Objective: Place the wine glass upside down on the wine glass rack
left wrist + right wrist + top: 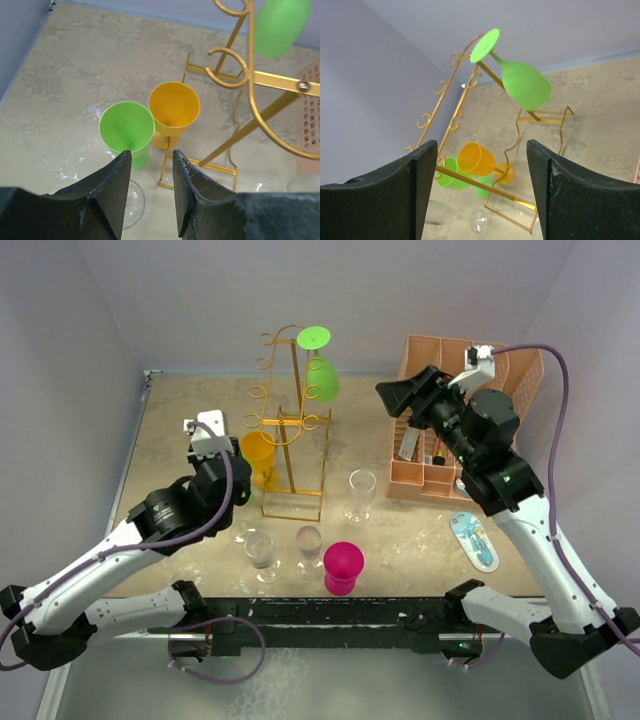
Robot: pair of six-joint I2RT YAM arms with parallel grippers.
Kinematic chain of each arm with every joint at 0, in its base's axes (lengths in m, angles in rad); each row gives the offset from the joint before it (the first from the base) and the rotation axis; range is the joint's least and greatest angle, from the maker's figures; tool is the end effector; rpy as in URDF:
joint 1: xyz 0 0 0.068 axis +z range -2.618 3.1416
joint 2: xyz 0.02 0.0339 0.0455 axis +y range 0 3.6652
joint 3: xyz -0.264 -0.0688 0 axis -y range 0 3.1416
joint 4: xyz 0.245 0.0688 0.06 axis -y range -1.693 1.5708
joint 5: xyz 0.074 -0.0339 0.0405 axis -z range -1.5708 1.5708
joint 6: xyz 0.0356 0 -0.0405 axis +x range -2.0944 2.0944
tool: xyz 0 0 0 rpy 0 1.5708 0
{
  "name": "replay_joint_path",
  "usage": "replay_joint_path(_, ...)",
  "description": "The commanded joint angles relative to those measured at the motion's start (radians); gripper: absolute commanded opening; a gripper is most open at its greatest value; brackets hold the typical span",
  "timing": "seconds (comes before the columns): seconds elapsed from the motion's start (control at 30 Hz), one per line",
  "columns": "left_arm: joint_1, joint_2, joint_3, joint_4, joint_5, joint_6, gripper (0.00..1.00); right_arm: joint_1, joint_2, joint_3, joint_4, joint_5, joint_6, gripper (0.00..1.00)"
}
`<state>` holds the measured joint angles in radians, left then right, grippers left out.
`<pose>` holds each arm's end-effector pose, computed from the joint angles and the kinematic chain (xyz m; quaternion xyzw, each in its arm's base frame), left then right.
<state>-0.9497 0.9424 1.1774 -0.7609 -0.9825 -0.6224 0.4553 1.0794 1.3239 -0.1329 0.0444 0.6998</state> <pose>0.1231 -0.1212 0.3954 -0.1078 0.7923 -0.0224 0.6002 0.2050 0.0986 0.4760 0.0977 0.6594 0.3945 0.6325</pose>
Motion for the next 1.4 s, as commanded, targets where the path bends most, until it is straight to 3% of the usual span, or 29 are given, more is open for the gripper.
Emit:
replay_joint_path(0.0,0.114,0.012,-0.023,0.023,0.079,-0.077,0.36,-0.001,-0.045,-0.056,-0.011,0.026,-0.017,0.73)
replay_joint_path(0.17,0.348,0.043,-0.058,0.062,0.279,-0.066,0.35,-0.001,-0.092,-0.114,-0.007,0.005,0.002,0.72)
replay_joint_path(0.47,0.545,0.141,-0.089,0.02,0.296,-0.111,0.42,-0.001,-0.141,-0.158,-0.011,-0.001,0.015,0.7)
replay_joint_path(0.7,0.64,0.184,-0.19,0.143,0.5,-0.117,0.4,-0.001,-0.149,-0.148,-0.021,0.015,0.015,0.7)
replay_joint_path(0.83,0.652,0.204,-0.213,0.165,0.505,-0.113,0.38,-0.001,-0.145,-0.147,-0.021,0.019,0.007,0.69)
replay_joint_path(0.97,0.655,0.227,-0.246,0.177,0.492,-0.106,0.3,-0.001,-0.136,-0.14,-0.019,0.025,0.002,0.68)
replay_joint_path(1.17,0.655,0.231,-0.237,0.171,0.436,-0.094,0.0,-0.001,-0.125,-0.114,-0.026,0.041,-0.007,0.67)
replay_joint_path(1.37,0.655,0.167,-0.177,0.104,0.309,-0.097,0.0,-0.001,-0.123,-0.086,-0.016,0.025,-0.01,0.66)
